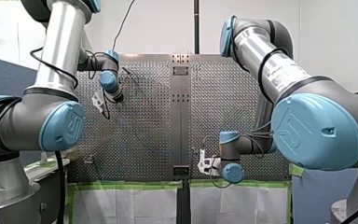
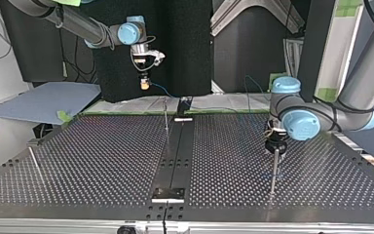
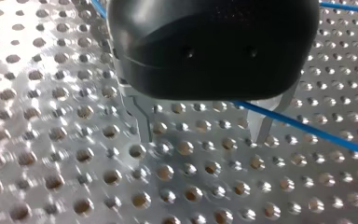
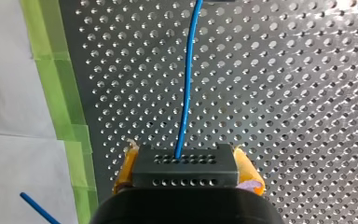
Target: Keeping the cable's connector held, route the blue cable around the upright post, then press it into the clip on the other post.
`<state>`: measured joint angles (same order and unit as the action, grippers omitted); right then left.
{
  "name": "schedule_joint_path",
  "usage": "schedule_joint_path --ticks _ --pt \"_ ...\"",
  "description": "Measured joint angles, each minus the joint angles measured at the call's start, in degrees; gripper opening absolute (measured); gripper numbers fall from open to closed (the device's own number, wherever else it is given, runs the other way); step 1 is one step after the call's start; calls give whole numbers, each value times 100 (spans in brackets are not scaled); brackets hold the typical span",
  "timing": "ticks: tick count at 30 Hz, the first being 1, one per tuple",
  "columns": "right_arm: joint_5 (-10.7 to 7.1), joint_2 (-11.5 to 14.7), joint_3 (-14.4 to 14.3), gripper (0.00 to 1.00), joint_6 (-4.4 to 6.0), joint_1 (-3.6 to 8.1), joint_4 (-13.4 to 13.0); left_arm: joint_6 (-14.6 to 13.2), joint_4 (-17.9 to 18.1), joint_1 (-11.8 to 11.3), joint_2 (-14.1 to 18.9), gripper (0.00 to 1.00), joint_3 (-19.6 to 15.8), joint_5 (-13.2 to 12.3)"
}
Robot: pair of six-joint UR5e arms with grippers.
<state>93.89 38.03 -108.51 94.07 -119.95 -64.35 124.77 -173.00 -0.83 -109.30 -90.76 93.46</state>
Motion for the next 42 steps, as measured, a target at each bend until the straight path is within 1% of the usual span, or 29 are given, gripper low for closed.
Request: schedule_joint_path --ticks 7,11,16,25,28,33,38,42 --pt "1 -29 0 0 6 5 -33 343 313 -107 2 100 -326 -329" --pt "-1 -32 0 0 5 8 -34 567 517 -152 4 100 -440 -413" --pt "-2 -34 0 0 13 8 -29 806 583 -199 9 100 -468 -430" --pt "-2 -36 0 0 17 7 -34 1247 552 -252 23 100 -498 -415" --pt "-2 -36 0 0 17 8 -34 1391 539 -268 38 100 -532 -369" --pt "-2 -36 1 0 22 8 -34 1632 643 -319 192 100 -724 -293" --pt "-2 -36 0 0 37 8 -35 1887 810 -300 380 100 -958 -295" --pt "-2 -36 1 0 42 8 -34 2082 829 -283 458 100 -1076 -313"
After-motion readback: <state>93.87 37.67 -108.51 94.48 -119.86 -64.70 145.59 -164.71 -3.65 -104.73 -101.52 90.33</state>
